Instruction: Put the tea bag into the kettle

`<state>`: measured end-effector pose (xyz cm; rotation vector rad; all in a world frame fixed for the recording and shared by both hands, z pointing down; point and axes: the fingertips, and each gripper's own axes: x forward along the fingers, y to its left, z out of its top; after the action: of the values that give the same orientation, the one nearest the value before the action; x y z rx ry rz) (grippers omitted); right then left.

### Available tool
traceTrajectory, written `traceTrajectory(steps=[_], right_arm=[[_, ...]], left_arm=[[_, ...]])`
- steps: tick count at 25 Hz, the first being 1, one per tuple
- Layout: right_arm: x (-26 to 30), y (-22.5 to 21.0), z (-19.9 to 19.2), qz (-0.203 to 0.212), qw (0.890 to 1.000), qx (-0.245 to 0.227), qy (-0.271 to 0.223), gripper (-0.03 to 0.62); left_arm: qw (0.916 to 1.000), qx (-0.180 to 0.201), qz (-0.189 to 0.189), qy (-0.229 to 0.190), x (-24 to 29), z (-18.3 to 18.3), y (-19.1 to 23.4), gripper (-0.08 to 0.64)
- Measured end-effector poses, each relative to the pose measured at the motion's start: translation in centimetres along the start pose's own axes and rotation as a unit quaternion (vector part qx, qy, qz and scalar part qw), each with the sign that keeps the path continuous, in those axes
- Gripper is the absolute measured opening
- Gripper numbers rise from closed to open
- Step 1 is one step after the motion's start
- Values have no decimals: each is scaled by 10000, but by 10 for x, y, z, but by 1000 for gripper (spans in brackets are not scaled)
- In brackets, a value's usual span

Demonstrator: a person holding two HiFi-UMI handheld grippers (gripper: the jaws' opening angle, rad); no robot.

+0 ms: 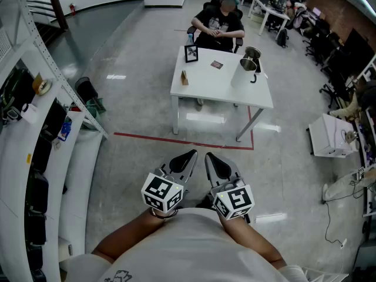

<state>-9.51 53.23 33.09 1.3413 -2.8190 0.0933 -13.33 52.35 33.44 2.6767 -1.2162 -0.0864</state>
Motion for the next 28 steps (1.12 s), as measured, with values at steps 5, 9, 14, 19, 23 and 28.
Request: traceTrajectory(steps=[5,9,14,19,23,28], right_arm=[[-3,-9,1,-24,9999,-96,35,11],[-4,-14,5,-41,9997,-254,11,11],[-2,-26,3,-4,9999,-156,0,11],[1,-47,-1,-14,9999,-106,68,11],[6,-75,-10,0,9998,127,118,11],[15,-122,-12,35,9999,152,69,11]], left_arm=[[9997,224,-48,-11,8,5,-10,8],[9998,185,-71,6,15,4,-11,8],[9999,104,-61,27,27,0,-9,8],[9999,50,-57,107,47,-7,-6,9],[9998,31,-43,178,72,-12,-4,9],[9997,28,-5,224,121,-17,-1,9]])
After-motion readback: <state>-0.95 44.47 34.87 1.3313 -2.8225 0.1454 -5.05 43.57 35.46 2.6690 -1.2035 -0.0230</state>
